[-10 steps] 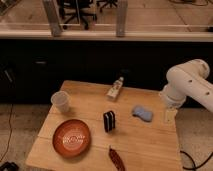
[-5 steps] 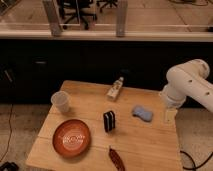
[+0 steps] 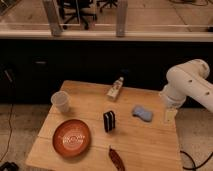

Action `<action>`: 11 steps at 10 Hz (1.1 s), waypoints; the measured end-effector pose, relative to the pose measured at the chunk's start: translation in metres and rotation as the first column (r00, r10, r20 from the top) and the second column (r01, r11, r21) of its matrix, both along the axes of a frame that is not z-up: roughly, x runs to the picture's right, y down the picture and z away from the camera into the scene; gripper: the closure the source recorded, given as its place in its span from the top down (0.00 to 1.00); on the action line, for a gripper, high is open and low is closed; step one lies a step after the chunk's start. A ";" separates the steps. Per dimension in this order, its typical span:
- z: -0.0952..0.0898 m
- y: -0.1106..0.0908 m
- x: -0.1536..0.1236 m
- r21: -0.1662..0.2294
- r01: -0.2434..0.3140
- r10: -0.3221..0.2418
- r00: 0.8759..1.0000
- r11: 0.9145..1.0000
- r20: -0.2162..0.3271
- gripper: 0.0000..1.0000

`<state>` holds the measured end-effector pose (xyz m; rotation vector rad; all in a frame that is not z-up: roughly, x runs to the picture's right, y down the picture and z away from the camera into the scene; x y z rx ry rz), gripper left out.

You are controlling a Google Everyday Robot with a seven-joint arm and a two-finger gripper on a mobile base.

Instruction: Knock the eraser over

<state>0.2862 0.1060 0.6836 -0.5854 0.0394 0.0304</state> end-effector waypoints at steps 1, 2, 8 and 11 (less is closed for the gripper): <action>0.000 0.000 0.000 0.000 0.000 0.000 1.000 1.000 0.000 0.80; 0.000 0.000 0.000 0.000 0.000 0.000 1.000 1.000 0.000 0.80; -0.001 0.003 -0.032 -0.012 0.020 -0.020 1.000 1.000 0.011 0.80; -0.001 0.005 -0.037 -0.017 0.023 -0.023 1.000 1.000 0.012 0.80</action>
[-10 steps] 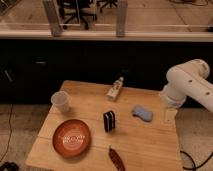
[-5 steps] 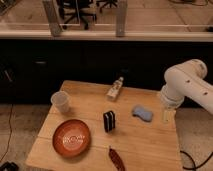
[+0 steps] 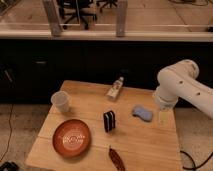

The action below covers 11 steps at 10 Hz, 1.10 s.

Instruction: Knock the eraser over

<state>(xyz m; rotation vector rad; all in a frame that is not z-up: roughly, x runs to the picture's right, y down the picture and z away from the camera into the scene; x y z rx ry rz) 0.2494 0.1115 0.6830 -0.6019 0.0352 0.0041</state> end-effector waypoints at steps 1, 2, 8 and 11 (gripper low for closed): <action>0.001 -0.001 -0.008 0.000 -0.003 0.003 1.000 1.000 0.005 0.80; 0.003 0.002 -0.015 -0.001 -0.002 0.002 1.000 1.000 0.008 0.80; 0.009 0.002 -0.033 0.001 -0.008 0.008 0.999 1.000 0.031 0.80; 0.012 0.003 -0.037 0.002 -0.016 0.016 0.999 1.000 0.039 0.80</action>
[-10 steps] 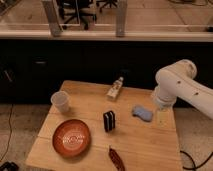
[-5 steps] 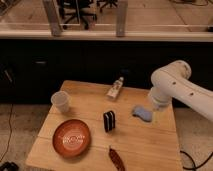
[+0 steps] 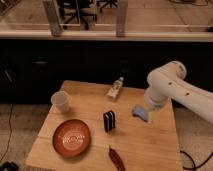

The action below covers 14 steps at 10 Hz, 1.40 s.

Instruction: Knock the eraser over

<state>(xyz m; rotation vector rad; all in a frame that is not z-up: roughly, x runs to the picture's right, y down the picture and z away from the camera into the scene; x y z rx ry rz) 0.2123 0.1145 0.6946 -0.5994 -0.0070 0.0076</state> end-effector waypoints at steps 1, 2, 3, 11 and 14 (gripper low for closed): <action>0.002 0.000 -0.004 0.000 -0.002 0.002 1.000 1.000 0.007 0.80; 0.004 0.000 -0.009 0.001 -0.002 0.002 1.000 1.000 0.015 0.79; 0.005 0.000 -0.014 0.001 -0.002 0.002 1.000 1.000 0.022 0.77; 0.018 0.005 -0.038 0.005 -0.026 0.026 0.998 1.000 0.065 0.80; 0.020 0.007 -0.045 0.005 -0.034 0.033 0.996 0.999 0.084 0.79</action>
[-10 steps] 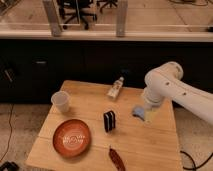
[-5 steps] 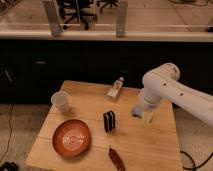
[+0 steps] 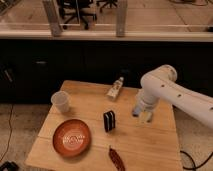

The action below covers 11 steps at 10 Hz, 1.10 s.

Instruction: Knock the eraser over

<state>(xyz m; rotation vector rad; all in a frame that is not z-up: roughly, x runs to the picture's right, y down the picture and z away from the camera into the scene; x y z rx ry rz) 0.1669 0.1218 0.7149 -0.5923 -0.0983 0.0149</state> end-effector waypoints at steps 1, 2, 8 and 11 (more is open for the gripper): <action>0.002 0.002 -0.004 0.002 -0.006 0.006 1.000 1.000 0.006 0.76; 0.004 0.004 -0.004 0.003 -0.012 0.012 1.000 1.000 0.007 0.71; 0.015 0.019 -0.013 0.009 -0.034 0.034 0.999 0.999 0.040 0.43; 0.022 0.027 -0.018 0.009 -0.037 0.036 0.998 0.999 0.055 0.12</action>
